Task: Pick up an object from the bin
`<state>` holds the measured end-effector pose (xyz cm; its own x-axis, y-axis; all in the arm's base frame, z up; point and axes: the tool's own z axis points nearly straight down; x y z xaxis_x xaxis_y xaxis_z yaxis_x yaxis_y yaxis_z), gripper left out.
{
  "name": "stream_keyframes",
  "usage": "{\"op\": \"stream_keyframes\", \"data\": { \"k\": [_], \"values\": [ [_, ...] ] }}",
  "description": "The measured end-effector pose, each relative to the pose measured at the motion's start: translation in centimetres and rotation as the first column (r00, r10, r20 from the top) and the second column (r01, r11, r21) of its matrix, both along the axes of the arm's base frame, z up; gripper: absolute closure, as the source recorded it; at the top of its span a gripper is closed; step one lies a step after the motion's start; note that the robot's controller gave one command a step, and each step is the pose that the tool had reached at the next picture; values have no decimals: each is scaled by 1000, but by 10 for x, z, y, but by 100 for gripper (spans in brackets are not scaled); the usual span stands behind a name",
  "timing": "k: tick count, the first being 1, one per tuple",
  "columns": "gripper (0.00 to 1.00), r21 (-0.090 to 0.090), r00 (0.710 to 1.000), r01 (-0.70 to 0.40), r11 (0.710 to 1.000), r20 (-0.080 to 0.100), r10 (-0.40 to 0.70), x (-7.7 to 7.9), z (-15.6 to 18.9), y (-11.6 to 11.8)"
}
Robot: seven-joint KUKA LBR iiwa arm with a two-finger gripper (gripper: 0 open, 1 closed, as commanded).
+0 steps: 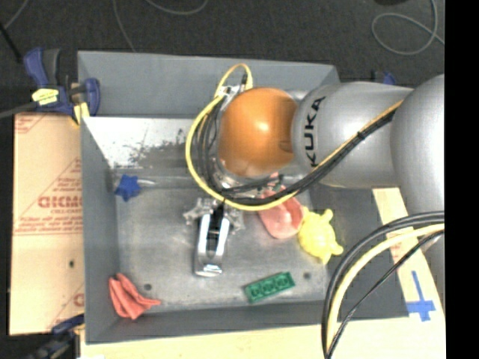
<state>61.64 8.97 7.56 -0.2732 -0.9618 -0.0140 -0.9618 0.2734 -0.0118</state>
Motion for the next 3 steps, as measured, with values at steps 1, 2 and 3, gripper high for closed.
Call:
{"op": "stream_keyframes", "data": {
  "k": [1, 2, 3],
  "values": [
    [100, 0, 1000, 0, 1000, 0, 0, 0, 0, 0],
    [100, 0, 1000, 0, 1000, -2, 0, -2, 4, 0],
    [100, -3, 1000, 2, 1000, -8, -2, -3, 21, -2]
  ]
}}
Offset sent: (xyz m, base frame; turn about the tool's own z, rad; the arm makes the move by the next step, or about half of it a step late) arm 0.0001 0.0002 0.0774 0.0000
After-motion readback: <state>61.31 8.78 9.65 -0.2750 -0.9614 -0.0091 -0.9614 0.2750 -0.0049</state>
